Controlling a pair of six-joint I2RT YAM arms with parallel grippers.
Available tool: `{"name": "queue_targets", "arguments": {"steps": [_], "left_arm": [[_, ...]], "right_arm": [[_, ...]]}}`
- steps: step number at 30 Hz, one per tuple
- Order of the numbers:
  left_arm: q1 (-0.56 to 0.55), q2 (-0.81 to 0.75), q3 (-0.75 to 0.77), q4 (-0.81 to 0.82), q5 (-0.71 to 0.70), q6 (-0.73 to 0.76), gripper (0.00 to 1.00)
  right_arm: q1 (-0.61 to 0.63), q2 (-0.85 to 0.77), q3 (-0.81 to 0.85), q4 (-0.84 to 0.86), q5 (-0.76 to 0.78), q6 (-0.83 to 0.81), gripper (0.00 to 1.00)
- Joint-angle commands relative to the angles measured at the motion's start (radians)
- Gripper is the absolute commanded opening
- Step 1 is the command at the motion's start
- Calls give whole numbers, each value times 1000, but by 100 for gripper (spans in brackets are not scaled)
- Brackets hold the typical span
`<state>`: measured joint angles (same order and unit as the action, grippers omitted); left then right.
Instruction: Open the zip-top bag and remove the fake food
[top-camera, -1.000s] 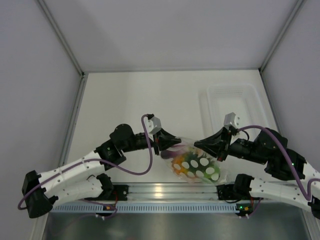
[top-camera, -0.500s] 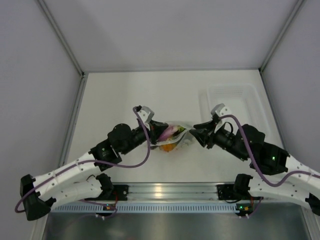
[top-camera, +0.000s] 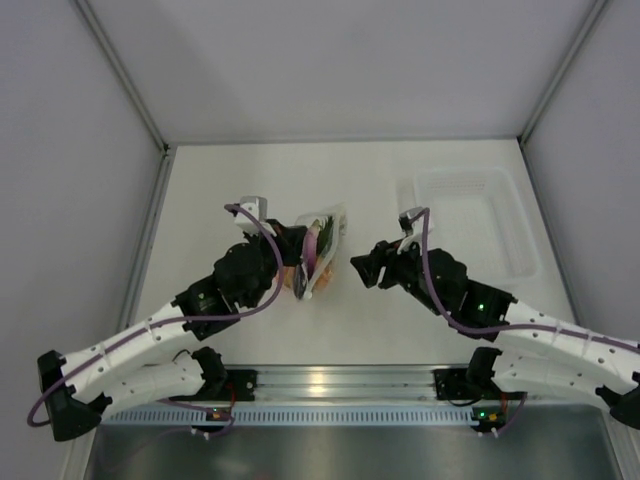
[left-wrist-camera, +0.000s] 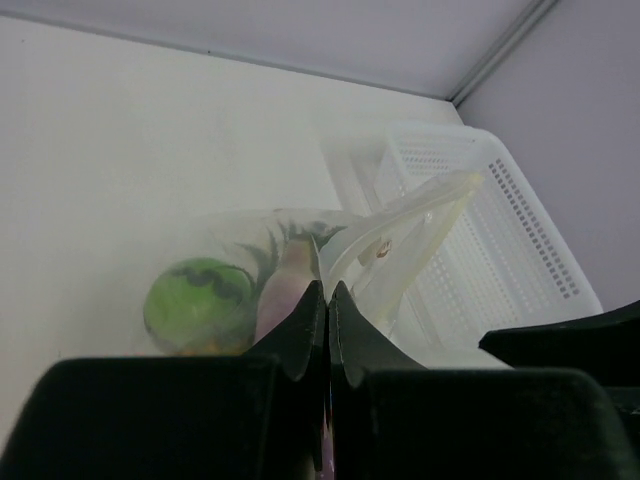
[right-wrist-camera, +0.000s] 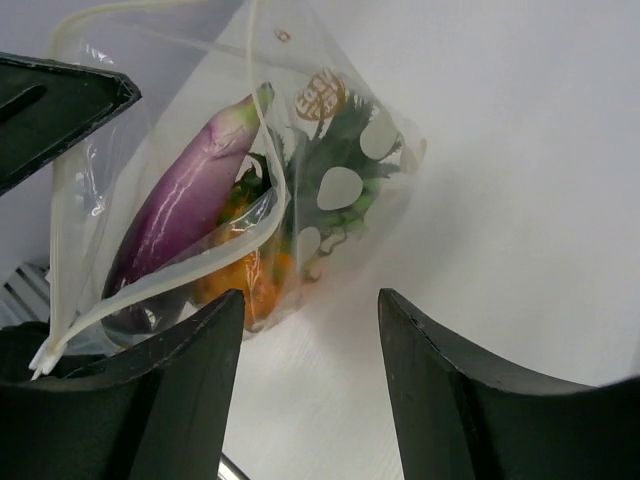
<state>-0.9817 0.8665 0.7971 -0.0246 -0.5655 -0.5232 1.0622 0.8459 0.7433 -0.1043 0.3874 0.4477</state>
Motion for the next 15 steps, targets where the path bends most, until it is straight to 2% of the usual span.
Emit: {"name": "queue_targets", "arguments": {"steps": [1, 10, 15], "left_arm": [[-2, -8, -21, 49, -99, -142, 0], [-2, -37, -88, 98, -116, -196, 0], [-2, -32, -111, 101, -105, -234, 0]], "right_arm": [[-48, 50, -51, 241, -82, 164, 58], [-77, 212, -47, 410, -176, 227, 58], [-76, 242, -39, 382, -99, 256, 57]]}}
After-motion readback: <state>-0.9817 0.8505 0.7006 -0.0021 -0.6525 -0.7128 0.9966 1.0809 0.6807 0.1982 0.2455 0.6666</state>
